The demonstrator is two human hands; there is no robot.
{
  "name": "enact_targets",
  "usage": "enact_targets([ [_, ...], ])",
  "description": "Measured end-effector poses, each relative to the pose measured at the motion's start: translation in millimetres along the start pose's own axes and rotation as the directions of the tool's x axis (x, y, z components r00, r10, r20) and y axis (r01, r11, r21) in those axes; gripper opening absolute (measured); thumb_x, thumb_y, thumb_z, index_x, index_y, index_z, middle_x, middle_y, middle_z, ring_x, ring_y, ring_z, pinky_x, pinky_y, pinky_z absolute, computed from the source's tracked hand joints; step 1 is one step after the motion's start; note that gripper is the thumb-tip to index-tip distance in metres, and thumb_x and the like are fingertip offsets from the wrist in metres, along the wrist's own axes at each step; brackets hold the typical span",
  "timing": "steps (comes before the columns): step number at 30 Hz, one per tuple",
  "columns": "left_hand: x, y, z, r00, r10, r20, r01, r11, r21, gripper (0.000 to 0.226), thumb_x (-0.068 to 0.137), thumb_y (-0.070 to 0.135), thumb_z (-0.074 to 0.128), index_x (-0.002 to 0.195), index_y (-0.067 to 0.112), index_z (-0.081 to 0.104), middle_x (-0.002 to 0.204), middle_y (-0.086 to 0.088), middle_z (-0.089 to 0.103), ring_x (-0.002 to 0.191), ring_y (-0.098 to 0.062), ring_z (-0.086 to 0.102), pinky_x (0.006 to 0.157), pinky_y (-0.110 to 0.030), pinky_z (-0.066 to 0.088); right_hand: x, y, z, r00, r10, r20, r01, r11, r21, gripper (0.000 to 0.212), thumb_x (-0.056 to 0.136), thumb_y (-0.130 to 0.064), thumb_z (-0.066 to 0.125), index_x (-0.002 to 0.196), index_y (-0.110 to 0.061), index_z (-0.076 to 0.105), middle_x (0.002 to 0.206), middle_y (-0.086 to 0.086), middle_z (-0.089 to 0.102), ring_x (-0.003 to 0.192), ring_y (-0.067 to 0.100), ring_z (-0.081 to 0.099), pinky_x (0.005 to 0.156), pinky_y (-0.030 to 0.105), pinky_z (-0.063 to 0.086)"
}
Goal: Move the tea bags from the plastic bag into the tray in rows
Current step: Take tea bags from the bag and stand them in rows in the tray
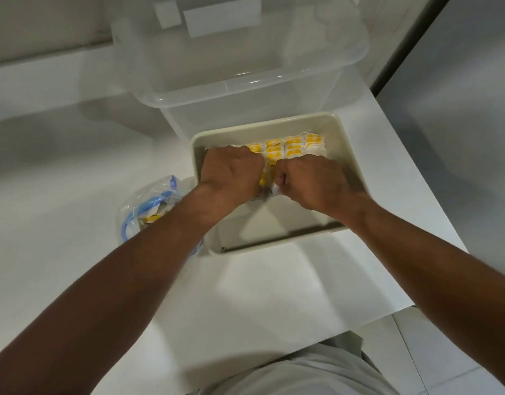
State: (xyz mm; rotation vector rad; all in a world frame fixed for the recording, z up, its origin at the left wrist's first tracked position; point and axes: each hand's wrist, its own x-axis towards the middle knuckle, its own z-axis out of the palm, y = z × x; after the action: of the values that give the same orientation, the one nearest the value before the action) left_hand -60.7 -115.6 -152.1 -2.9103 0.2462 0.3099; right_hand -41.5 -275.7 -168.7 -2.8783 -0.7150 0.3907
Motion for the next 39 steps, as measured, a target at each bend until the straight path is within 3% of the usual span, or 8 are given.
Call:
enact_targets([
  [5, -3.7, -3.7, -1.3, 0.996, 0.052, -0.066, -0.057, 0.996, -0.074, 0.038, 0.084, 0.057, 0.063, 0.101, 0.024, 0.068, 0.107, -0.004, 0.069, 0.1, -0.029, 0.066, 0.07, -0.032, 0.036, -1.5, -10.0, -7.3, 0.996, 0.084, 0.033, -0.087, 0.992, 0.088, 0.011, 0.086, -0.042, 0.065, 0.092, -0.033, 0.065, 0.097, -0.005, 0.069, 0.093, 0.023, 0.064, 0.08, 0.038, 0.053],
  [11, -40.5, -43.0, -12.3, 0.975, 0.019, -0.222, -0.105, 0.917, -0.384, 0.037, 0.079, 0.065, 0.061, 0.091, 0.03, 0.059, 0.094, 0.011, 0.066, 0.094, -0.02, 0.062, 0.069, -0.029, 0.039, -27.4, -35.7, -24.8, 0.976, 0.132, -0.173, -0.124, 0.991, 0.056, 0.018, 0.088, -0.047, 0.055, 0.088, -0.031, 0.062, 0.083, -0.009, 0.071, 0.077, 0.016, 0.066, 0.068, 0.034, 0.051],
  [15, -75.0, -87.8, -11.3, 0.957, -0.067, -0.284, -0.104, 0.83, -0.548, 0.028, 0.083, 0.059, 0.066, 0.084, 0.032, 0.059, 0.081, 0.017, 0.065, 0.075, -0.013, 0.059, 0.066, -0.03, 0.044, -46.8, -64.9, -35.8, 0.966, 0.183, -0.182, -0.118, 0.941, 0.319, 0.015, 0.087, -0.047, 0.062, 0.083, -0.033, 0.063, 0.084, -0.018, 0.069, 0.077, 0.004, 0.064, 0.074, 0.033, 0.053],
  [18, -97.4, -118.0, -0.6, 0.968, -0.076, -0.239, -0.084, 0.8, -0.594, 0.022, 0.085, 0.055, 0.067, 0.081, 0.034, 0.06, 0.079, 0.02, 0.065, 0.065, -0.006, 0.058, 0.066, -0.032, 0.047, -58.8, -89.5, -35.3, 0.963, 0.196, -0.187, -0.101, 0.9, 0.425, 0.015, 0.087, -0.046, 0.064, 0.081, -0.032, 0.062, 0.084, -0.02, 0.068, 0.075, 0.001, 0.063, 0.071, 0.03, 0.052],
  [25, -128.5, -149.6, 39.1, 0.995, -0.04, -0.088, -0.014, 0.84, -0.543, 0.003, 0.089, 0.038, 0.067, 0.092, 0.04, 0.068, 0.09, 0.022, 0.068, 0.079, -0.013, 0.06, 0.064, -0.028, 0.038, -75.0, -143.5, -21.4, 0.975, 0.105, -0.197, -0.003, 0.889, 0.457, 0.013, 0.088, -0.042, 0.067, 0.082, -0.031, 0.064, 0.079, -0.017, 0.067, 0.063, 0.004, 0.06, 0.064, 0.034, 0.053],
  [33, -135.9, -152.6, 55.7, 0.991, 0.005, -0.133, -0.059, 0.915, -0.4, 0.021, 0.088, 0.046, 0.064, 0.108, 0.042, 0.063, 0.103, 0.017, 0.068, 0.092, -0.017, 0.064, 0.068, -0.028, 0.046, -48.5, -188.4, -1.5, 0.996, -0.029, -0.083, 0.035, 0.997, 0.071, 0.015, 0.093, -0.041, 0.055, 0.105, -0.037, 0.065, 0.096, -0.011, 0.071, 0.082, 0.012, 0.065, 0.065, 0.028, 0.048],
  [36, -139.2, -160.0, 56.7, 0.992, -0.018, -0.126, -0.031, 0.926, -0.377, 0.028, 0.088, 0.051, 0.065, 0.116, 0.044, 0.061, 0.109, 0.016, 0.067, 0.096, -0.018, 0.064, 0.067, -0.027, 0.041, -36.7, -192.9, -2.0, 0.996, -0.054, -0.064, 0.049, 0.996, -0.08, 0.021, 0.096, -0.041, 0.051, 0.113, -0.036, 0.061, 0.107, -0.01, 0.067, 0.093, 0.014, 0.064, 0.066, 0.026, 0.037],
  [39, -141.4, -166.6, 62.1, 0.994, -0.024, -0.11, -0.013, 0.946, -0.324, 0.031, 0.089, 0.051, 0.064, 0.118, 0.044, 0.058, 0.111, 0.013, 0.065, 0.095, -0.019, 0.063, 0.066, -0.027, 0.036, -27.2, -193.5, 0.6, 0.993, -0.057, -0.106, 0.036, 0.981, -0.192, 0.02, 0.097, -0.037, 0.049, 0.113, -0.033, 0.06, 0.107, -0.008, 0.066, 0.094, 0.018, 0.064, 0.068, 0.027, 0.042],
])
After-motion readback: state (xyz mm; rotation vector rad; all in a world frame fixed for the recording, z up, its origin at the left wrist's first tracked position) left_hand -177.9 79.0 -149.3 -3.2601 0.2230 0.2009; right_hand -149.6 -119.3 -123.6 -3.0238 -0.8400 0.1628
